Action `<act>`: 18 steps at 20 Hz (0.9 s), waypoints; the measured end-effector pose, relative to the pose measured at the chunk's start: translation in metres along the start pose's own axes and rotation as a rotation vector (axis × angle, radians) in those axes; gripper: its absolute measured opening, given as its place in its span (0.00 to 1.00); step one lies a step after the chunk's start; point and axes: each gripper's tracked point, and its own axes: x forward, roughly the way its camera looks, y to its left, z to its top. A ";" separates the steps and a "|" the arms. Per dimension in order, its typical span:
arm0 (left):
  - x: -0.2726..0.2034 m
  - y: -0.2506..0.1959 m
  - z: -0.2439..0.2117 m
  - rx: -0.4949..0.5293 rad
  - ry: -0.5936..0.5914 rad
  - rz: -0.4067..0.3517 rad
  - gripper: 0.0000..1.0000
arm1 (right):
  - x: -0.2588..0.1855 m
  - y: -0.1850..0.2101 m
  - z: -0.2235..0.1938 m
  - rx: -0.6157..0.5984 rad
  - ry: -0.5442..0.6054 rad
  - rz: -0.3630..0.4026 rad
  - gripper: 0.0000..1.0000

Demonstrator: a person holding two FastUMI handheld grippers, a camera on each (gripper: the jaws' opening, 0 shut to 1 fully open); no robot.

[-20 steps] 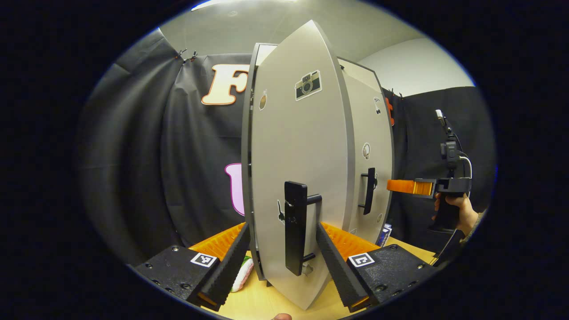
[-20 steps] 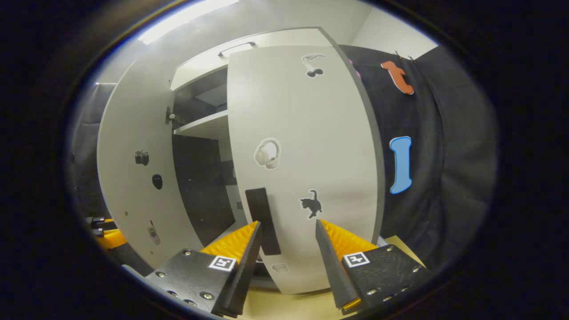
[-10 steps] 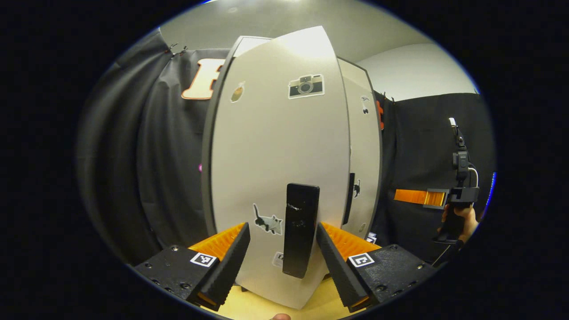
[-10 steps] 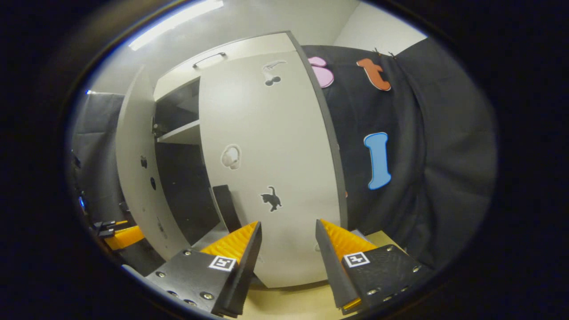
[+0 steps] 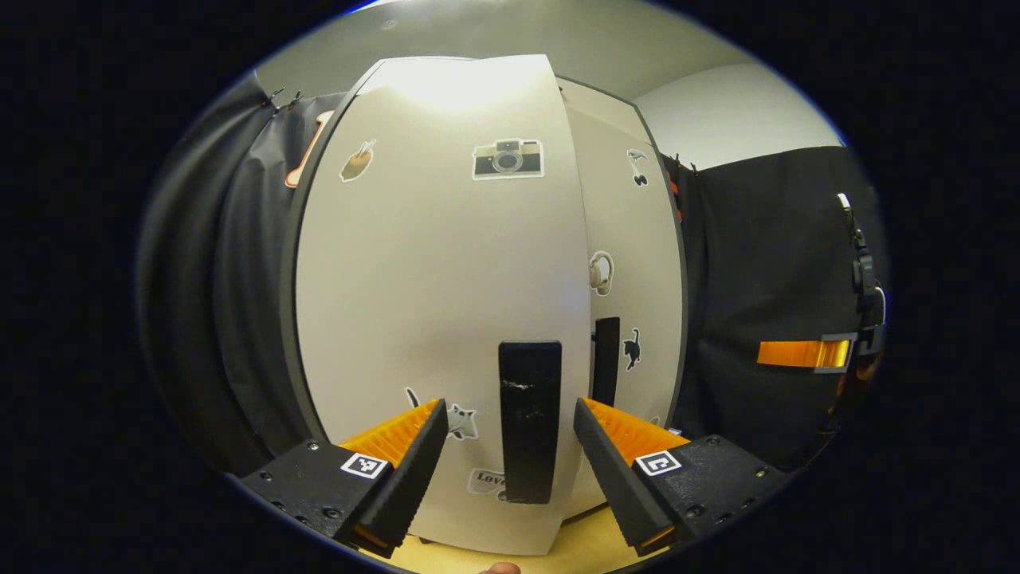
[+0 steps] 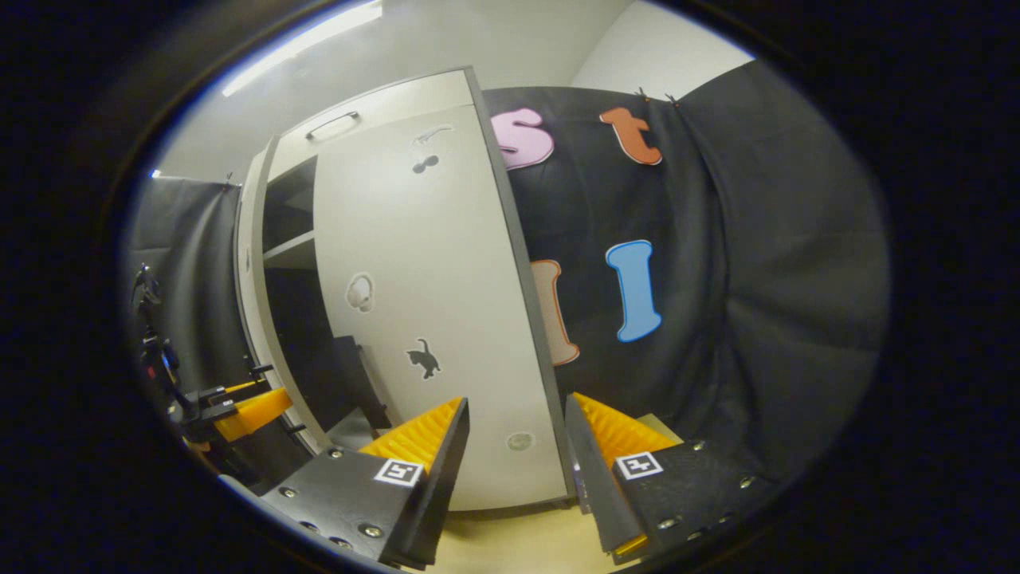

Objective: Grab one shoe with the right hand and put it into the shoe cabinet, grab the other shoe with the left hand and put it into the shoe cabinet; then close the right door with the right hand and the left door with the left hand.

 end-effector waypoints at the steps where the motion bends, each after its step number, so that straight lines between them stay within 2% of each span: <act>1: 0.003 0.000 -0.001 -0.003 0.002 0.003 0.94 | 0.000 -0.004 0.001 0.001 0.000 -0.003 0.73; 9: 0.020 -0.002 -0.006 -0.011 0.015 0.049 0.93 | 0.007 -0.020 0.006 -0.004 0.000 -0.006 0.73; 18: 0.024 0.001 -0.005 0.008 0.020 0.080 0.92 | 0.026 -0.012 0.004 -0.012 0.012 0.022 0.73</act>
